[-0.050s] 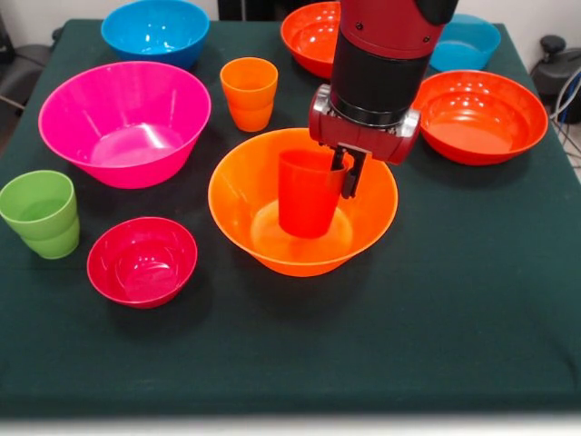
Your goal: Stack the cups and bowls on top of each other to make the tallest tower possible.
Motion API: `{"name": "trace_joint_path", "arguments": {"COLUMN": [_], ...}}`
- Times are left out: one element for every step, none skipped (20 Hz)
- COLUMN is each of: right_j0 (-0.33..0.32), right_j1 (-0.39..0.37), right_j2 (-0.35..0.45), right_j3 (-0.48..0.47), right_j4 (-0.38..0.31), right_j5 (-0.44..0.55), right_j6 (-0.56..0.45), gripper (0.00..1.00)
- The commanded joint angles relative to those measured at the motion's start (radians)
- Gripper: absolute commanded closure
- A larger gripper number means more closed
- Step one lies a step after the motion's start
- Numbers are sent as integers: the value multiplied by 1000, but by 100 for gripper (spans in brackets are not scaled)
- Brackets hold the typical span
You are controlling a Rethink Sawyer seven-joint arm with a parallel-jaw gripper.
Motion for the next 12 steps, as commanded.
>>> {"name": "trace_joint_path", "arguments": {"right_j0": [-8, -8, -9, -9, -10, -10, -11, -11, -11, -11, -11, -10], "right_j1": [22, 22, 21, 21, 22, 22, 23, 23, 25, 26, 28, 28], "right_j2": [123, 123, 123, 124, 125, 125, 125, 125, 125, 125, 125, 125], "right_j3": [5, 7, 8, 9, 10, 10, 12, 12, 12, 12, 12, 12], "right_j4": [-88, -87, -88, -88, -89, -89, -89, -90, -90, -90, -90, -91], "right_j5": [-50, -50, -50, -51, -53, -54, -56, -57, -61, -62, -65, -66], "right_j6": [-77, -77, -78, -79, -80, -80, -80, -80, -79, -78, -77, -76], "gripper": [100, 100, 100, 100, 100, 100, 100, 100, 100, 100, 100, 100]}}
